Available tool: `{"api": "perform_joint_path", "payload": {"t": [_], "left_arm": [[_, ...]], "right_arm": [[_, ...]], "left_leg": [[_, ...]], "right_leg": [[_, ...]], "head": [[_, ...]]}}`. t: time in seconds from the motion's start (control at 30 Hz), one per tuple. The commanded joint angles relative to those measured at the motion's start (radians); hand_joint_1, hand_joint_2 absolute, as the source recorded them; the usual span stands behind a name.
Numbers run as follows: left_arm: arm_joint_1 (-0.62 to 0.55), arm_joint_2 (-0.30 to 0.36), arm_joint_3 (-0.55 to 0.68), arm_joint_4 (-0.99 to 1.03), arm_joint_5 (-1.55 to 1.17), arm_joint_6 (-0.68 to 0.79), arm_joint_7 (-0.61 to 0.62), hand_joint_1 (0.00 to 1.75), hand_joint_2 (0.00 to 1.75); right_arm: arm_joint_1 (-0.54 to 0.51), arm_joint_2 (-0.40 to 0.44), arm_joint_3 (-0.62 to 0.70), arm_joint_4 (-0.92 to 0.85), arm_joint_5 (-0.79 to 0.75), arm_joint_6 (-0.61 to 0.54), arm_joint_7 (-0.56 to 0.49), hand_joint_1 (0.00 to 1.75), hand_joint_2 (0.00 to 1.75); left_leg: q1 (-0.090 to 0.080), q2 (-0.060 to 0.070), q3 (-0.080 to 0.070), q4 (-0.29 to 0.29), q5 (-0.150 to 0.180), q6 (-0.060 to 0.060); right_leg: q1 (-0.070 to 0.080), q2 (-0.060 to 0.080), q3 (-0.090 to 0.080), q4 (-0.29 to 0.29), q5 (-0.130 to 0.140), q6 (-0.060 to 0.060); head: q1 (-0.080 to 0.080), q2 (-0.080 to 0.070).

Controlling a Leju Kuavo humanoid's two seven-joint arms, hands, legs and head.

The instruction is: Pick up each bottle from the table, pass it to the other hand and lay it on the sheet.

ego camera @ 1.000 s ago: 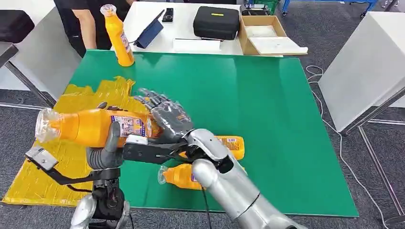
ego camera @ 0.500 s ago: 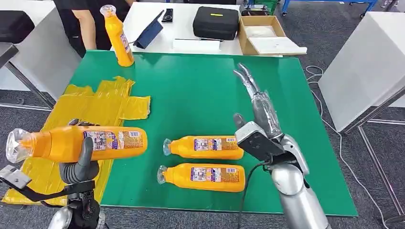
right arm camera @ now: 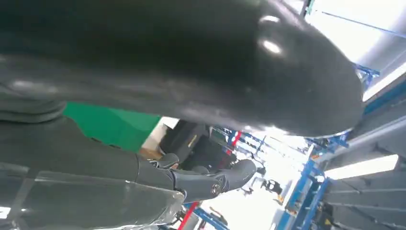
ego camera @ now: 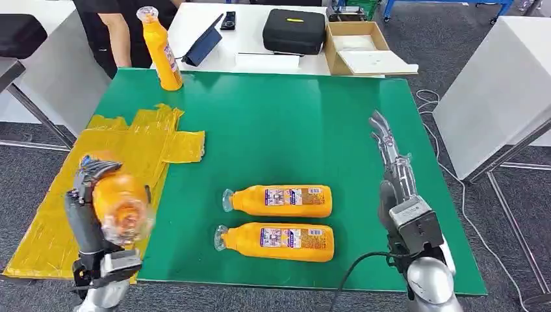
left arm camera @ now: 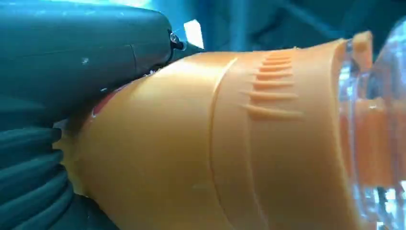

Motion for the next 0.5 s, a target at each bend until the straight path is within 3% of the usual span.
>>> {"api": "perform_joint_path", "payload": {"t": [0.03,0.1,0.23,0.5], "left_arm": [[-0.064,0.027,0.059,0.147,-0.073,0.007,-0.003,1.75,1.75],[-0.072,0.021,0.088,0.165,-0.183,0.007,-0.003,1.75,1.75],[-0.137,0.074,0.091,0.328,-0.361,0.007,0.011,1.75,1.75],[-0.217,0.131,0.07,0.489,-0.411,0.007,0.102,1.75,1.75]], "right_arm": [[0.018,-0.038,-0.004,0.002,-0.007,0.006,-0.001,0.0,0.0],[0.008,-0.044,0.002,0.013,-0.021,0.014,-0.004,0.0,0.0],[-0.005,-0.074,0.034,0.035,-0.029,0.026,-0.017,0.0,0.0],[-0.013,-0.08,0.065,0.038,-0.027,0.037,-0.023,0.0,0.0]], "left_leg": [[0.002,-0.002,0.004,0.0,-0.001,-0.005],[0.001,-0.001,0.002,-0.001,0.0,-0.003],[0.001,-0.001,0.004,-0.001,0.0,-0.004],[0.002,-0.002,0.005,-0.001,0.0,-0.005]], "right_leg": [[0.001,0.002,0.004,-0.001,0.0,-0.003],[0.001,0.002,0.002,-0.001,0.0,-0.001],[0.0,0.001,0.003,-0.001,0.0,-0.002],[0.001,0.002,0.005,-0.001,0.0,-0.002]], "head": [[0.0,0.0],[0.0,0.0],[0.0,0.0],[0.0,0.0]]}}
